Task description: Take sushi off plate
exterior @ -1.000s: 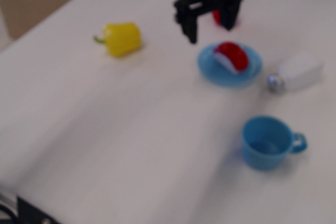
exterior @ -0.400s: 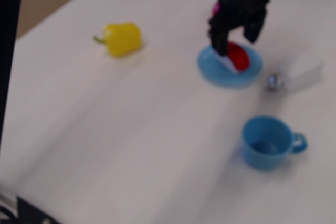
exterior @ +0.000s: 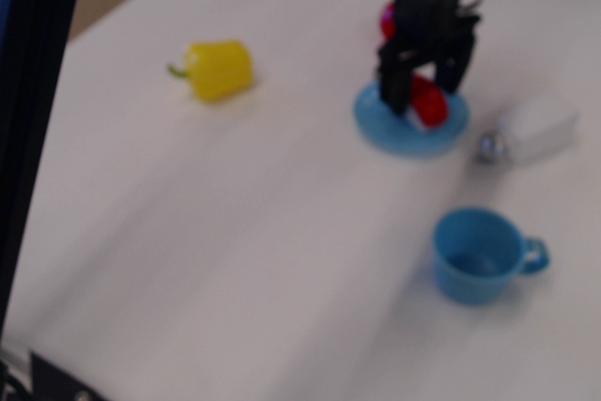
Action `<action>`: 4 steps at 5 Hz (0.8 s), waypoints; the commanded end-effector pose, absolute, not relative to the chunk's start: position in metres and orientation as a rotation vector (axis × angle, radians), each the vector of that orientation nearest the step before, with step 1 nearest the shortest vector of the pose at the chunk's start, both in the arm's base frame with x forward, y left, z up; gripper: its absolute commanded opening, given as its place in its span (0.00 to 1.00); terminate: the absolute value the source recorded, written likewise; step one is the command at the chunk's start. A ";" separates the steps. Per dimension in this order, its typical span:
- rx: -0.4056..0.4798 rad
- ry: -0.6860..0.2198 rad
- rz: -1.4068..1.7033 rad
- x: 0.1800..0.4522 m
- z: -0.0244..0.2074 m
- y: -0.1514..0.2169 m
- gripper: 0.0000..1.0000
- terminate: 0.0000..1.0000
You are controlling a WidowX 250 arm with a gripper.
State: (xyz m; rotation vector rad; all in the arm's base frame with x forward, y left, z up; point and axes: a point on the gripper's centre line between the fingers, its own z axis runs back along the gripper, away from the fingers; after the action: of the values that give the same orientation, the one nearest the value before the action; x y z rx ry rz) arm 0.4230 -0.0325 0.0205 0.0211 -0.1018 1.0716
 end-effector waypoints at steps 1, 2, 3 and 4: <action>-0.032 -0.193 1.055 0.430 0.065 -0.015 0.00 0.00; -0.045 -0.220 1.060 0.418 0.083 -0.007 0.00 0.00; -0.041 -0.225 1.085 0.394 0.091 0.010 0.00 0.00; -0.017 -0.207 1.120 0.362 0.079 0.042 0.00 0.00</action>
State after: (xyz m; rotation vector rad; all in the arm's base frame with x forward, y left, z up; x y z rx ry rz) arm 0.3513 0.0337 0.0469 0.0206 -0.1299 1.1233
